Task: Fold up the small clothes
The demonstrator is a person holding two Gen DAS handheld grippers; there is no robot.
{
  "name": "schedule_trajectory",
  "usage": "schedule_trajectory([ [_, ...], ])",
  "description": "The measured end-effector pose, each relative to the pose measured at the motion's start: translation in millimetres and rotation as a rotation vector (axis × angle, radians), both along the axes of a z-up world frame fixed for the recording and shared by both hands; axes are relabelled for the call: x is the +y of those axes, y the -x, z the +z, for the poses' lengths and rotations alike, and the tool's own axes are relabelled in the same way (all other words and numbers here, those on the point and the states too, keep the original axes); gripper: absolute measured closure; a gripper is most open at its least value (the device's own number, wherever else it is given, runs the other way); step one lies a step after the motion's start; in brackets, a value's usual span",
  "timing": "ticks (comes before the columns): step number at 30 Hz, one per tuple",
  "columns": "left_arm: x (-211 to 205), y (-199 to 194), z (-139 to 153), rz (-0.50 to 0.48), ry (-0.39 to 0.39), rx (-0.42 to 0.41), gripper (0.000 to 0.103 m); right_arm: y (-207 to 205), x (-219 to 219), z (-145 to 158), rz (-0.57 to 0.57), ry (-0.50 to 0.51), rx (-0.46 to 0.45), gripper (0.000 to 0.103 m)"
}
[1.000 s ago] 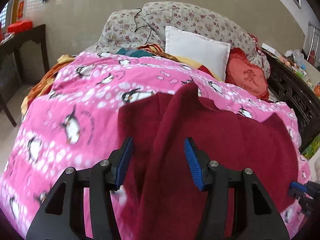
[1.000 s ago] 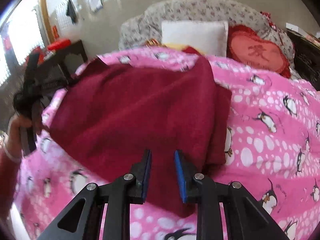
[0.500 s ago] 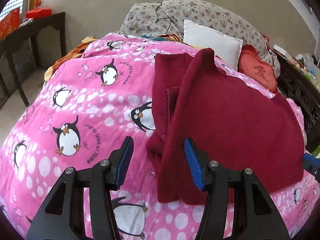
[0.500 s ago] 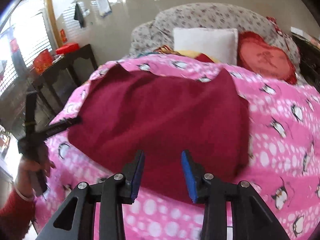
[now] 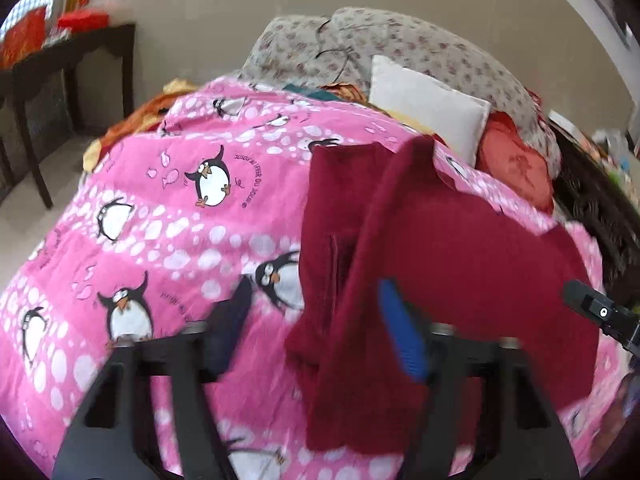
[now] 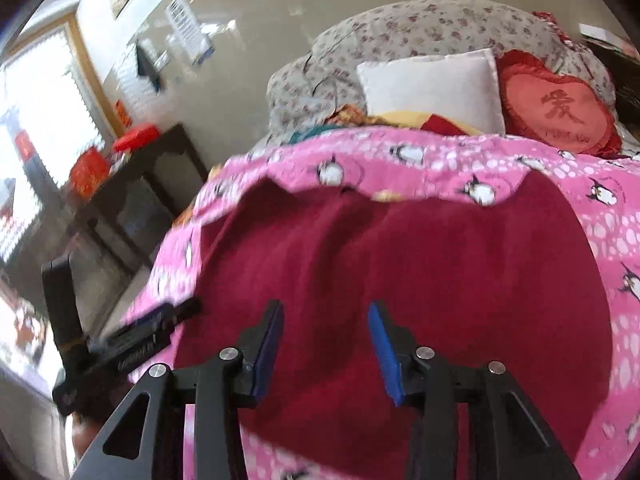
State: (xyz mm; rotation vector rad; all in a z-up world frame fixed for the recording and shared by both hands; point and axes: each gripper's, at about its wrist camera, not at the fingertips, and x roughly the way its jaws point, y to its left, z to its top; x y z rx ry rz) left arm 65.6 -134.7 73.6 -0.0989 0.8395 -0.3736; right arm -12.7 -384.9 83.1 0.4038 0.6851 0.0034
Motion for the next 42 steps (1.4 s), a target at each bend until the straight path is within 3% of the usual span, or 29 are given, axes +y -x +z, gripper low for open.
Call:
schedule_trajectory([
  [2,-7,-16,-3,0.007,0.022,0.080,0.026,-25,-1,2,0.011,-0.027,0.013,0.056],
  [4,-11,-21,-5,0.020,0.056,0.106,0.026,-42,-2,2,0.024,-0.043,0.003,0.056],
  [6,-9,-20,-10,0.058,0.094,0.086,0.026,-48,-4,1,0.015,-0.068,-0.028,0.056],
  [9,-12,-18,-22,0.036,0.083,0.066,0.026,-53,-7,-3,-0.013,-0.094,-0.058,0.056],
  [16,2,-10,-21,0.000,0.099,-0.008,0.026,-62,11,-6,0.085,-0.115,-0.049,0.056],
  [22,16,-8,-12,0.002,0.168,-0.043,0.026,-62,35,1,0.132,-0.073,-0.099,0.056],
  [33,31,-12,-6,-0.011,0.149,-0.041,0.026,-154,73,-14,0.141,-0.056,0.075,0.054],
  [34,32,-13,-6,-0.014,0.152,-0.034,0.026,-161,75,-15,0.156,-0.047,0.072,0.057],
  [36,35,-16,-6,-0.013,0.155,-0.022,0.026,-164,74,-10,0.155,-0.004,0.036,0.097],
  [39,42,-17,-7,-0.001,0.184,-0.004,0.026,-155,80,12,0.190,0.028,-0.044,0.097],
  [42,46,-18,-7,0.002,0.214,0.007,0.026,-161,96,16,0.213,0.094,-0.052,0.097],
])
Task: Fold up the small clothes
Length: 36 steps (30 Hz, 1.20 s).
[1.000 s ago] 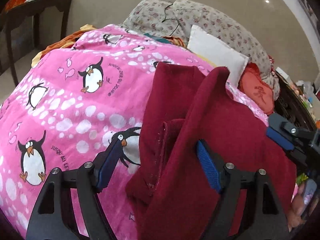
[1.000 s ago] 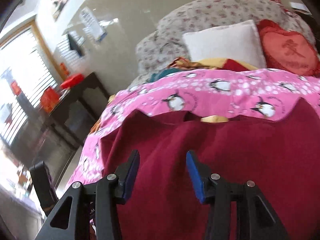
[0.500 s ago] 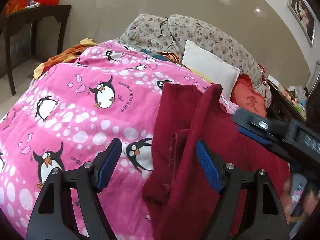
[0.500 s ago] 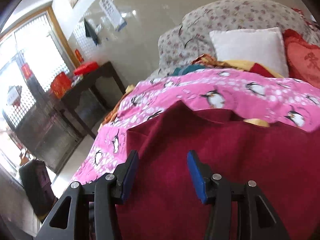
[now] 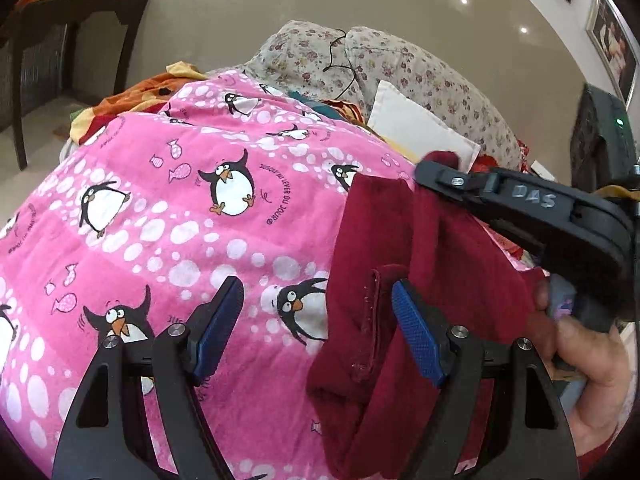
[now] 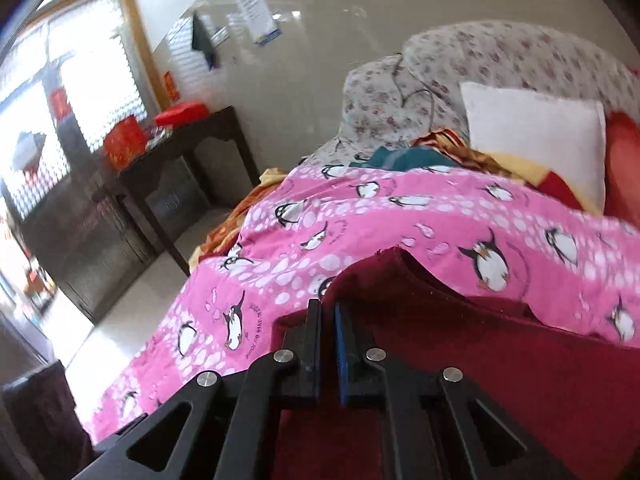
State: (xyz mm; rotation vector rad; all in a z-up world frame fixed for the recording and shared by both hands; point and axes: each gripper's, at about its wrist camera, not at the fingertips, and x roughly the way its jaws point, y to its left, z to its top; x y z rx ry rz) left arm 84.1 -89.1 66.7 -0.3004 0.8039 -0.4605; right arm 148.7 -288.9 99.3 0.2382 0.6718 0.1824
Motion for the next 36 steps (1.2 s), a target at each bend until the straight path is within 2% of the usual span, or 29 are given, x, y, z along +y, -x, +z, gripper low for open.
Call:
schedule_trajectory([
  [2,-2,-1,-1,0.003,-0.012,0.000,0.026,-12,4,-14,0.021,-0.023,0.045,0.096],
  [5,-5,-1,-2,-0.011,-0.011,0.004,0.026,-16,-1,-31,0.057,-0.061,0.090,0.089],
  [8,-7,-1,-2,-0.041,0.015,0.010,0.026,20,-23,-19,0.063,-0.147,0.056,0.065],
  [11,-11,0,-2,-0.075,0.044,0.014,0.026,70,-48,-6,0.021,-0.123,0.008,0.064],
  [14,-16,0,-4,-0.104,0.072,0.039,0.026,116,-92,1,-0.133,0.015,-0.030,0.064],
  [18,-21,3,-1,-0.133,0.107,0.030,0.026,147,-159,-3,-0.346,0.080,-0.015,0.064],
  [19,-22,3,0,-0.151,0.129,0.029,0.026,150,-177,-9,-0.401,0.093,0.006,0.062],
  [20,-24,4,1,-0.168,0.148,0.026,0.025,148,-191,-17,-0.433,0.107,0.044,0.056],
  [21,-26,6,4,-0.179,0.158,0.015,0.025,142,-204,-32,-0.458,0.123,0.125,0.056],
  [22,-28,11,7,-0.190,0.153,-0.014,0.025,139,-212,-42,-0.472,0.125,0.174,0.057],
  [23,-31,14,10,-0.196,0.139,-0.042,0.024,139,-219,-55,-0.479,0.081,0.191,0.056],
  [25,-36,19,14,-0.189,0.085,-0.089,0.024,150,-215,-52,-0.518,0.049,0.117,0.056],
  [27,-42,20,12,-0.160,0.009,-0.104,0.024,151,-199,-37,-0.463,0.040,0.063,0.056],
  [29,-43,17,8,-0.159,-0.003,-0.080,0.024,143,-170,-15,-0.302,-0.037,-0.011,0.056],
  [31,-40,13,4,-0.156,0.005,-0.053,0.024,127,-134,0,-0.154,-0.068,-0.060,0.057],
  [33,-37,9,1,-0.138,-0.001,-0.034,0.024,101,-93,7,-0.033,-0.015,-0.066,0.064],
  [35,-30,6,-2,-0.123,0.007,-0.015,0.024,72,-52,8,0.012,0.058,-0.066,0.065],
  [36,-27,3,-4,-0.116,0.021,0.002,0.024,58,-38,6,0.036,0.062,-0.057,0.065],
])
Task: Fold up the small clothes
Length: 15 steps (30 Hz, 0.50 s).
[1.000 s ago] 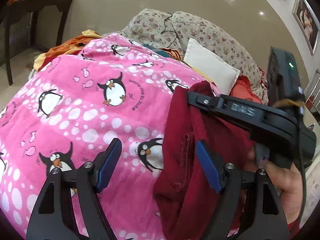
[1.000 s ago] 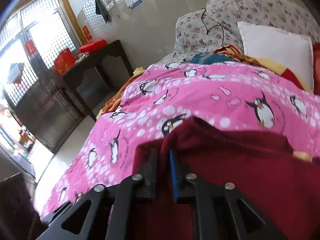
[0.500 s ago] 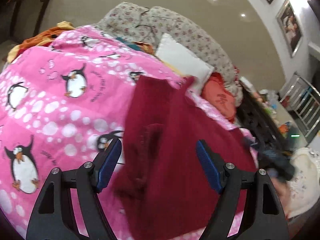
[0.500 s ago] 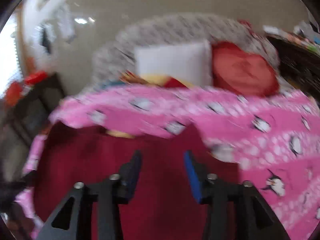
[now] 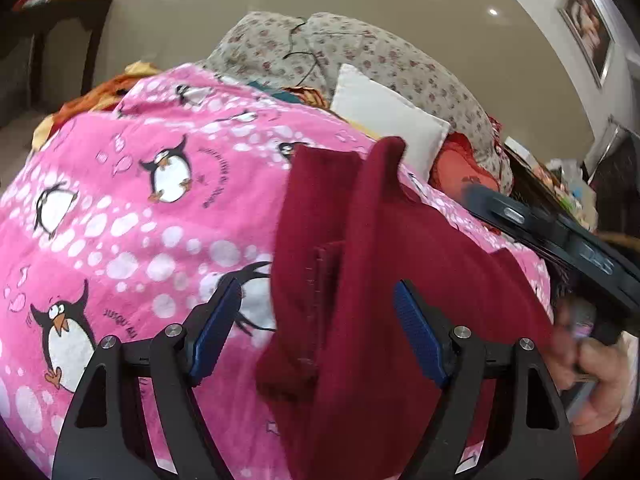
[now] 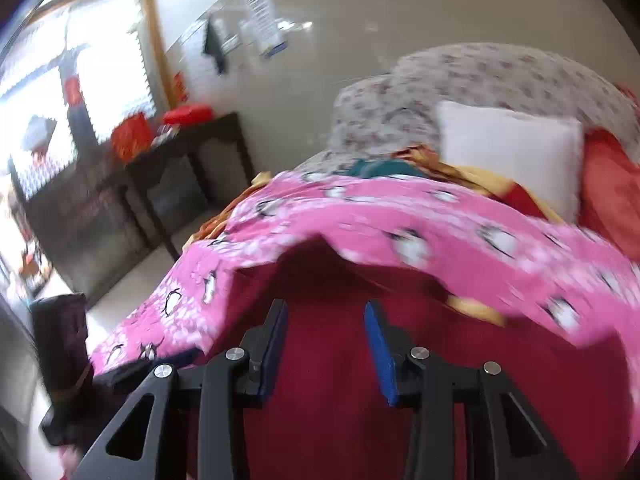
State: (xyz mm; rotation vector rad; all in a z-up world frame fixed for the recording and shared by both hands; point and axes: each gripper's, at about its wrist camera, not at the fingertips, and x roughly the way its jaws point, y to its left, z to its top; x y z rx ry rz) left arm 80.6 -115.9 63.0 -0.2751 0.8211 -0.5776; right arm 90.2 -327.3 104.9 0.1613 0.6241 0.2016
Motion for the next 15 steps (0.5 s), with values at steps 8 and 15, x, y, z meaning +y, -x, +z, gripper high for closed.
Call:
schedule_trajectory([
  [8,-1,-17,-20,-0.009,0.040,0.113,0.019,-70,22,-36,0.040,-0.088,0.156,0.063],
  [15,-22,-9,-20,-0.044,-0.039,0.050,0.010,47,-60,-18,-0.058,-0.160,0.078,0.055],
])
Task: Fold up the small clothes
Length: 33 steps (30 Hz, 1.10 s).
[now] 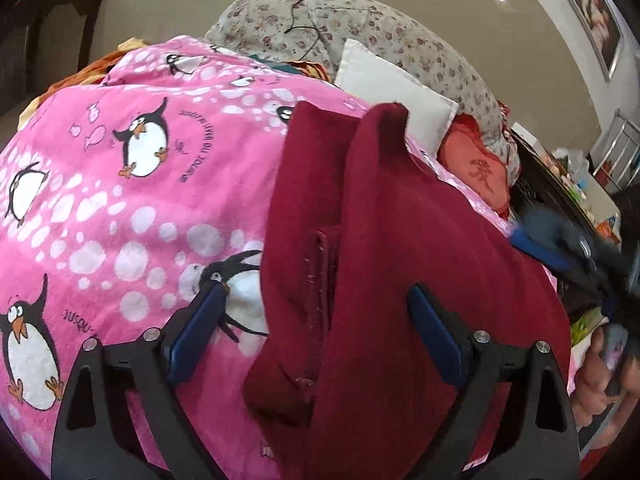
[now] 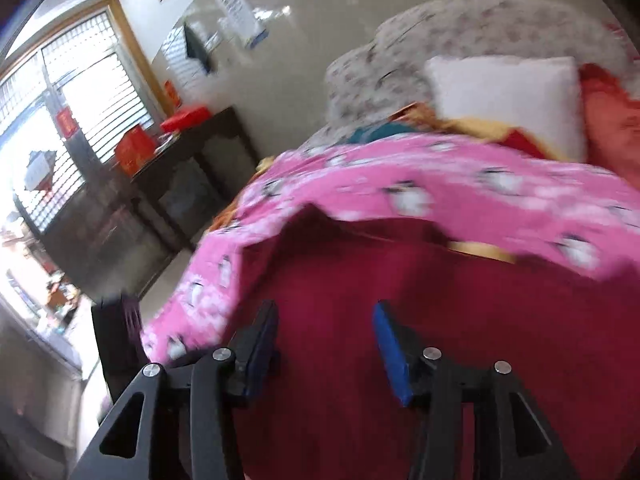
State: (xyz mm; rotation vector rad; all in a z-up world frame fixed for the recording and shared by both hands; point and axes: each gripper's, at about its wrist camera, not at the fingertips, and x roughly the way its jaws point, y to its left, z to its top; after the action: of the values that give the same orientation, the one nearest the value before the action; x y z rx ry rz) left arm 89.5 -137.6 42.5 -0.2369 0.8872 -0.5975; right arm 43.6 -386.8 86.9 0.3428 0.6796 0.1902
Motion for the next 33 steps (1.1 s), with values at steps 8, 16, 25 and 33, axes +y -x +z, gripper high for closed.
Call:
schedule_trajectory([
  [8,8,-6,-1,-0.026,0.128,0.048,0.031,29,-58,-27,-0.064,-0.227,-0.102,0.078],
  [16,-9,-3,1,-0.060,0.145,0.050,0.067,0,-37,-61,-0.070,-0.210,-0.005,0.089],
  [25,-20,11,33,-0.114,0.218,0.150,0.080,1,-66,-55,-0.136,-0.255,0.016,0.083],
  [33,-109,83,122,-0.301,0.152,0.027,0.080,71,-146,-22,-0.251,-0.596,-0.098,0.051],
])
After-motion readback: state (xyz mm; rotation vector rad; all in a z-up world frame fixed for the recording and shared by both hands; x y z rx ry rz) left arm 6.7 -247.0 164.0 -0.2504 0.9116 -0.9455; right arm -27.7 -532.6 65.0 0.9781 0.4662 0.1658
